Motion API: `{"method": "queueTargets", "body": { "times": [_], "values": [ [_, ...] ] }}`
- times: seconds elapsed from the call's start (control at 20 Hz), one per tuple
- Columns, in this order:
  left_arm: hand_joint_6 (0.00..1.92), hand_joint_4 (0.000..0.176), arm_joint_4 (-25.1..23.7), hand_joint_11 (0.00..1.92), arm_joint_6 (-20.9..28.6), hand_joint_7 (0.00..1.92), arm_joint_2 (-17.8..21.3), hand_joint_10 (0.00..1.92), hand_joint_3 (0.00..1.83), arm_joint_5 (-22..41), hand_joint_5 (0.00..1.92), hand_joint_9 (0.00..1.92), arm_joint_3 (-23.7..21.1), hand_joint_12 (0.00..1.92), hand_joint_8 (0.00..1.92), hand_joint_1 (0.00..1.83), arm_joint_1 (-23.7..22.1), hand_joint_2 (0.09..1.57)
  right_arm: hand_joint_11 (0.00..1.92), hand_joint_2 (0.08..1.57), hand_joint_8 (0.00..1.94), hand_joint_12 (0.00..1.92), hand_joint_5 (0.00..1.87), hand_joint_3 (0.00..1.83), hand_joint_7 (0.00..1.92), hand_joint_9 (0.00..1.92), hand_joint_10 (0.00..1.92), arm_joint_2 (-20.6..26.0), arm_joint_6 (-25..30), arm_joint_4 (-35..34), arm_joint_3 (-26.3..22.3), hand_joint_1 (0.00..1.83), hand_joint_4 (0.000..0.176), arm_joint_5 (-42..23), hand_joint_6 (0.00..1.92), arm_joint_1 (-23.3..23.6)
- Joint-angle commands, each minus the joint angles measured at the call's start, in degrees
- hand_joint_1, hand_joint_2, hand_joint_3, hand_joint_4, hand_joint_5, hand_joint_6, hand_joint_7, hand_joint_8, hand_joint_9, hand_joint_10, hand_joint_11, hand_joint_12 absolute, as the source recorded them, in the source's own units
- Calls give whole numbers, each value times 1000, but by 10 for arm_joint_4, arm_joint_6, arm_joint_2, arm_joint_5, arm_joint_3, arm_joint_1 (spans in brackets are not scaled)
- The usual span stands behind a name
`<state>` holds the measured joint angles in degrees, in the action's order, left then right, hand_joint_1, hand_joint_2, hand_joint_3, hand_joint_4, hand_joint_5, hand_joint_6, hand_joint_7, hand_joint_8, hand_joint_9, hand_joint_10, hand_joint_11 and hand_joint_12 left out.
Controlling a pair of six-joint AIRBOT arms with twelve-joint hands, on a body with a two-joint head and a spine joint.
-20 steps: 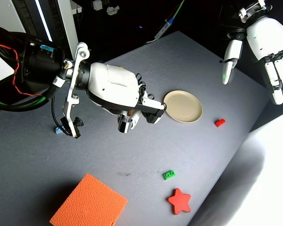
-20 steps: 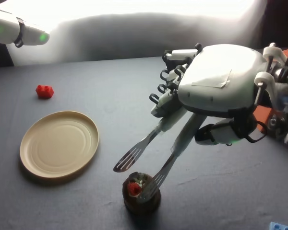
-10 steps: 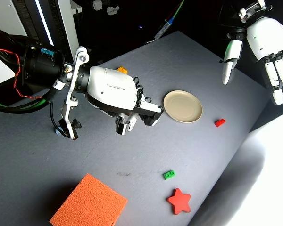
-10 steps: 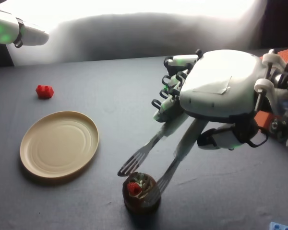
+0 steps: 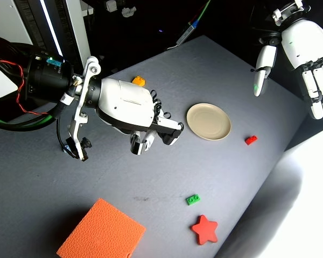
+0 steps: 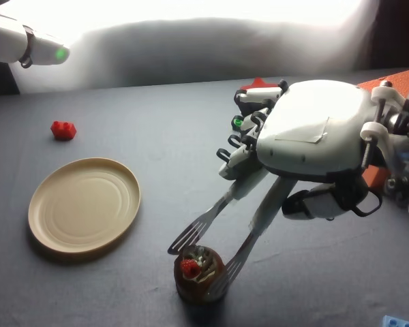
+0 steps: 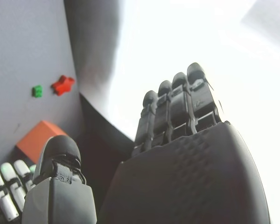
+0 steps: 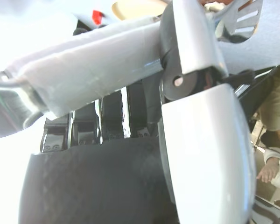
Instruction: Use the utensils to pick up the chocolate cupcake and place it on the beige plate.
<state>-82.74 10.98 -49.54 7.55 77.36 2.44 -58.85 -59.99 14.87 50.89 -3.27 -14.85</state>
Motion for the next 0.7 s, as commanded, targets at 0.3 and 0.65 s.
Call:
{"method": "queueTargets", "body": {
  "times": [0.3,0.65],
  "values": [
    [2,0,6,0,0,72,4,2,0,7,99,43,6,146,2,154,-7,1134,0,1168,0,1487,707,4,732,452,568,-3,-15,1,0,1004,0,-77,1,-10],
    [1,0,6,0,0,45,4,0,0,7,72,28,6,96,0,153,-7,1136,0,1159,8,1502,710,0,731,456,596,-7,-19,1,2,1021,0,-78,10,-16]
  ]
}}
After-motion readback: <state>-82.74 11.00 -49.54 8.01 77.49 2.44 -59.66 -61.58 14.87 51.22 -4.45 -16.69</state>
